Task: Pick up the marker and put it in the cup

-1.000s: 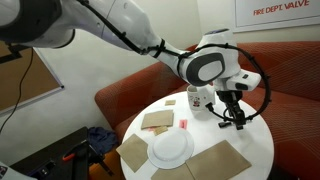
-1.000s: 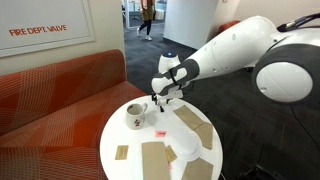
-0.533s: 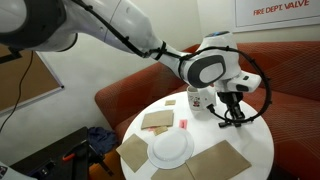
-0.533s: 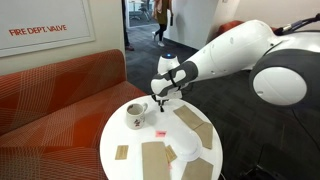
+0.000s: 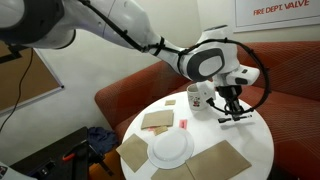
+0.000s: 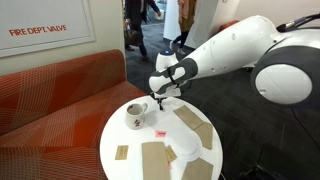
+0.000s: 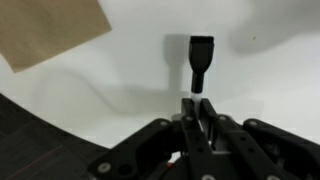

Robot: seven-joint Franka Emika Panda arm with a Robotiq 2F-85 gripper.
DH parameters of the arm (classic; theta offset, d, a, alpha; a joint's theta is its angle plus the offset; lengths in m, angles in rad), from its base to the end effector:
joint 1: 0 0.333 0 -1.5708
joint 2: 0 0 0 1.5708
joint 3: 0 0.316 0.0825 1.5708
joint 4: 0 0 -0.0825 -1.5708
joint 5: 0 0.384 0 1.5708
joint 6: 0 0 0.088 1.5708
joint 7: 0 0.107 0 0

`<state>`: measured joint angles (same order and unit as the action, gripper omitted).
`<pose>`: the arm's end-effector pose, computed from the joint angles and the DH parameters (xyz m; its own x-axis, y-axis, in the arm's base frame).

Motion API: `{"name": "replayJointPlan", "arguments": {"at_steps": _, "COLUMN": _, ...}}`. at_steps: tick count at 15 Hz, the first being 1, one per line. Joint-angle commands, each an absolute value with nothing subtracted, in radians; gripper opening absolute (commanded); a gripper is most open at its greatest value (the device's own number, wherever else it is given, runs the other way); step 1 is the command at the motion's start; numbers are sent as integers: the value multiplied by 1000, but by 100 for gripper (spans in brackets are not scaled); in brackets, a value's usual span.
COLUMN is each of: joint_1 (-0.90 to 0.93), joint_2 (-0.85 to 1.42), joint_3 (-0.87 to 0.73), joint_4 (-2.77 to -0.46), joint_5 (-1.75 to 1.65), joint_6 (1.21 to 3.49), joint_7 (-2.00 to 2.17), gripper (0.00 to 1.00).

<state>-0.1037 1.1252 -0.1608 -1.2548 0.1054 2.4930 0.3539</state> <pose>0.7286 -0.1652 0.0839 0.8185 -0.5566 0.1426 -0.5650 -0.8248 0.0235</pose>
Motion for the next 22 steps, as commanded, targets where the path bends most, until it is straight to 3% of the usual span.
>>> {"name": "replayJointPlan", "arguments": {"at_steps": 1, "joint_1": -83, "joint_2": 1044, "joint_3": -176, "joint_4": -1293, "joint_5": 76, "joint_6": 2416, "joint_7": 339, "gripper": 3}}
{"name": "replayJointPlan", "arguments": {"at_steps": 22, "joint_1": 41, "joint_2": 725, "joint_3": -157, "joint_4": -1501, "joint_5": -149, "joint_6": 2351, "joint_7": 173, "gripper": 3}}
